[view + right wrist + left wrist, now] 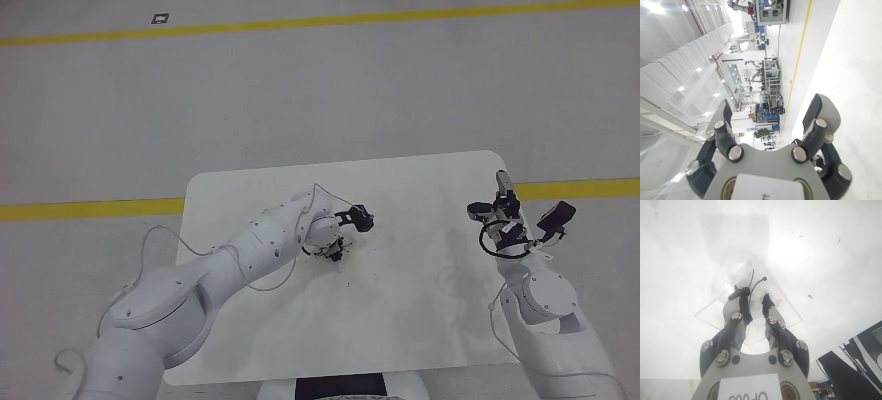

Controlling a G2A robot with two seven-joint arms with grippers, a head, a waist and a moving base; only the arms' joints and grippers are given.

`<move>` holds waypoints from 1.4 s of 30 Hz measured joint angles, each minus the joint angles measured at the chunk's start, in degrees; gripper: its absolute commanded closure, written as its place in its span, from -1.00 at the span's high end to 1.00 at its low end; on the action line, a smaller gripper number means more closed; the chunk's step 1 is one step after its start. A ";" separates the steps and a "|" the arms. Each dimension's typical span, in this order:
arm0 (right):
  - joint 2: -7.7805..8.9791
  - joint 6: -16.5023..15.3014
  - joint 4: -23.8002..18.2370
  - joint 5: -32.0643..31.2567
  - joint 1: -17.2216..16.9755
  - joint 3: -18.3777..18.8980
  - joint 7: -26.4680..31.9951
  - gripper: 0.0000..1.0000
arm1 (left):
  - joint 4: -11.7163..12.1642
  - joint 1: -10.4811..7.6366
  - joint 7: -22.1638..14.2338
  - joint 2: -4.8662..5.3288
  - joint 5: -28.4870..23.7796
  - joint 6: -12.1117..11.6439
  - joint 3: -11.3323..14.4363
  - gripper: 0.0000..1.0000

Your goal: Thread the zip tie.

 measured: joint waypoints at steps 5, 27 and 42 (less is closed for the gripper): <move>0.00 0.00 0.00 0.00 0.00 0.00 0.00 1.00 | 0.45 0.13 -0.17 -0.27 0.00 0.00 0.00 -0.92; 0.00 0.00 0.00 0.00 0.00 0.00 0.00 1.00 | 0.27 0.11 -0.57 -0.35 0.20 0.00 0.00 -0.76; 0.00 0.00 0.00 0.00 0.00 0.00 0.00 1.00 | -0.28 -0.42 -1.30 -0.22 -0.22 0.00 0.01 -1.00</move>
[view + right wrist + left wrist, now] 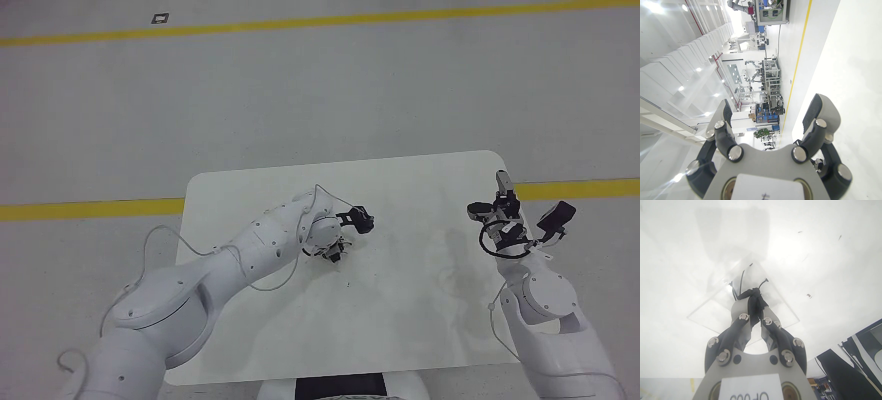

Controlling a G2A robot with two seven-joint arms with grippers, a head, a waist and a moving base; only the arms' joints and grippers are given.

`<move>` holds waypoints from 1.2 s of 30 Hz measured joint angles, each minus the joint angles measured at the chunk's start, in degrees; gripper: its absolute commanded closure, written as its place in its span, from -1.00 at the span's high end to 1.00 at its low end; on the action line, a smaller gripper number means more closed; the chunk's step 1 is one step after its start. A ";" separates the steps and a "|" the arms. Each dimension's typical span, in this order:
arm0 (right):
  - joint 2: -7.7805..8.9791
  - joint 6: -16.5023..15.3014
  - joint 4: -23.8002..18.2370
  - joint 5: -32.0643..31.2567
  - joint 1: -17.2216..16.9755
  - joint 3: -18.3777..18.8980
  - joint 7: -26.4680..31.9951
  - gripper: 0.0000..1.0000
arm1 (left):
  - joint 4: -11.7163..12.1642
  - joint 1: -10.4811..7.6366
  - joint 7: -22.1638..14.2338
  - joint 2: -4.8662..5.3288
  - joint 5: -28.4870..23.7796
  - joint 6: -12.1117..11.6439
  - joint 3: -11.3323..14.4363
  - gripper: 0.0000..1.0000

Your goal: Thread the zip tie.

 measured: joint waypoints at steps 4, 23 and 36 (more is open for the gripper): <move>0.00 0.00 0.00 0.00 0.00 0.00 0.00 1.00 | -1.87 -0.91 -1.37 0.62 -1.07 0.00 -0.01 -1.00; 0.00 0.00 0.00 0.00 0.00 0.00 0.00 1.00 | -12.42 -5.30 -5.52 6.42 -5.67 0.00 -0.01 -1.00; 0.00 0.00 0.00 0.00 0.00 0.00 0.00 1.00 | -19.27 -6.67 -6.36 12.71 -14.14 0.00 -0.50 -1.00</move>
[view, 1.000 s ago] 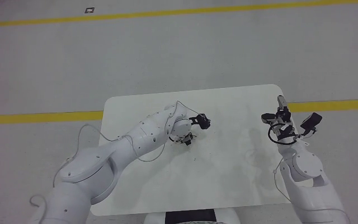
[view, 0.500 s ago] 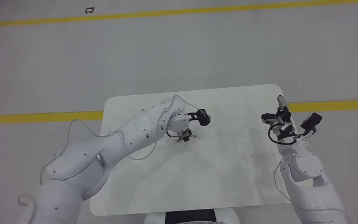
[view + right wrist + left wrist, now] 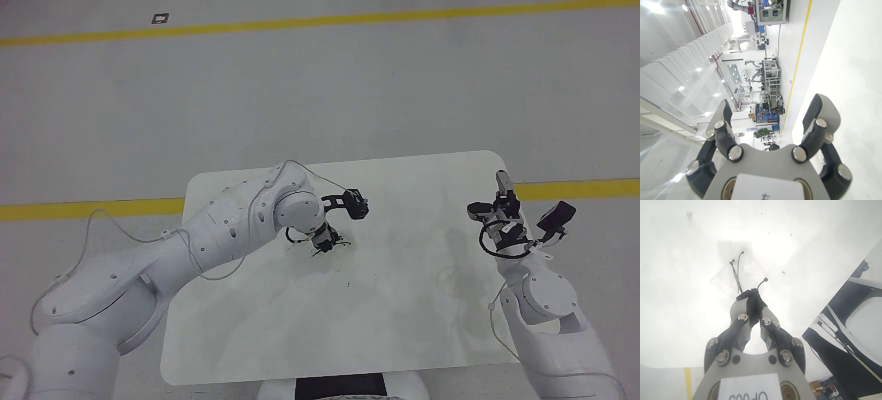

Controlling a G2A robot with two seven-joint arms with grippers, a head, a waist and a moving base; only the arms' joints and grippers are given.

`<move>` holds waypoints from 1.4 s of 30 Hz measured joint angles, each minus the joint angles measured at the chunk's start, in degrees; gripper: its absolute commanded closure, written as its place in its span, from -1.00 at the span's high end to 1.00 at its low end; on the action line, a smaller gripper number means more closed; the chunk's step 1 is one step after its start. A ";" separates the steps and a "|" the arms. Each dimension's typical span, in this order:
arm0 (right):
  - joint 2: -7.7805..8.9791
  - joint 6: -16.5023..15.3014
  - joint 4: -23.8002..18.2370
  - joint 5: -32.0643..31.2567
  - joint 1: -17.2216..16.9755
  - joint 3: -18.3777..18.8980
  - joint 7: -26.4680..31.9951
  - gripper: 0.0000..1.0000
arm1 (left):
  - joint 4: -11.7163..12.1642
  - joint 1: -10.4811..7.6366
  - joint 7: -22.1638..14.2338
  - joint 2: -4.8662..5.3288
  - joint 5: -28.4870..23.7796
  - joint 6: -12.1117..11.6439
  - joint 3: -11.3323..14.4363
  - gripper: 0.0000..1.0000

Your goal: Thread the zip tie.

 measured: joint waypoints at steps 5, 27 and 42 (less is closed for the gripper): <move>0.00 0.00 0.00 0.00 0.00 0.00 0.00 1.00 | 0.04 0.00 0.04 -0.04 0.03 0.00 -0.01 -1.00; 0.00 0.00 0.00 0.00 0.00 0.00 0.00 1.00 | -11.23 5.77 11.25 10.11 10.45 3.30 -9.62 -1.00; 0.00 0.00 0.00 0.00 0.00 0.00 0.00 1.00 | -9.87 10.25 25.38 11.16 24.38 17.13 -11.61 -1.00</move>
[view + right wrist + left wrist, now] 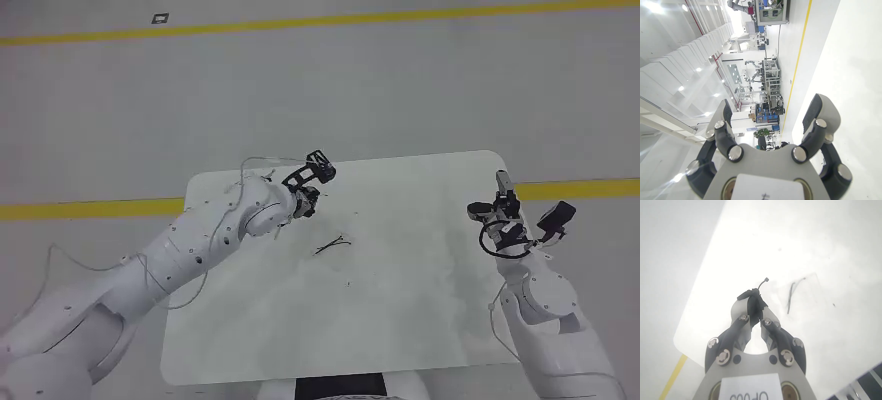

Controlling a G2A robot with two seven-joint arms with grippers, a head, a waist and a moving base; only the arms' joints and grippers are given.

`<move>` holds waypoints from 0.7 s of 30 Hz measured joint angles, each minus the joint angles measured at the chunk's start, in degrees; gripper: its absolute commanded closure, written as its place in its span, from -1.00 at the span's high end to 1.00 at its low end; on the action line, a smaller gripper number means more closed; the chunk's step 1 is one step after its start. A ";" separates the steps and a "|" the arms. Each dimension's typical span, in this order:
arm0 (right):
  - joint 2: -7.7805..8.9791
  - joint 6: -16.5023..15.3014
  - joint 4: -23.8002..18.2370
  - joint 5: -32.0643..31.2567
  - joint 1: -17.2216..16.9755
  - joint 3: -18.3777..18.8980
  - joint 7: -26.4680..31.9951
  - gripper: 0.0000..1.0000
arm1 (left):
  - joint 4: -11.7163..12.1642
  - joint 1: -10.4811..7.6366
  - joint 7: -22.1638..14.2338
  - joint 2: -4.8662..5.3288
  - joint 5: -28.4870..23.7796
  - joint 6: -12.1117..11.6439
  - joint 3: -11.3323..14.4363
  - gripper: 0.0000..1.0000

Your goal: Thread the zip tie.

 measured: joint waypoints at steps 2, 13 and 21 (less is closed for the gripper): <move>0.00 0.00 0.00 0.00 0.00 0.00 0.00 1.00 | -0.59 1.41 4.13 0.78 3.14 2.36 -1.19 -1.00; 0.00 0.00 0.00 0.00 0.00 0.00 0.00 1.00 | -5.74 12.71 23.96 7.61 9.63 1.81 -14.11 -1.00; 0.00 0.00 0.00 0.00 0.00 0.00 0.00 1.00 | -5.12 20.73 35.27 11.61 7.08 -8.45 -24.35 -1.00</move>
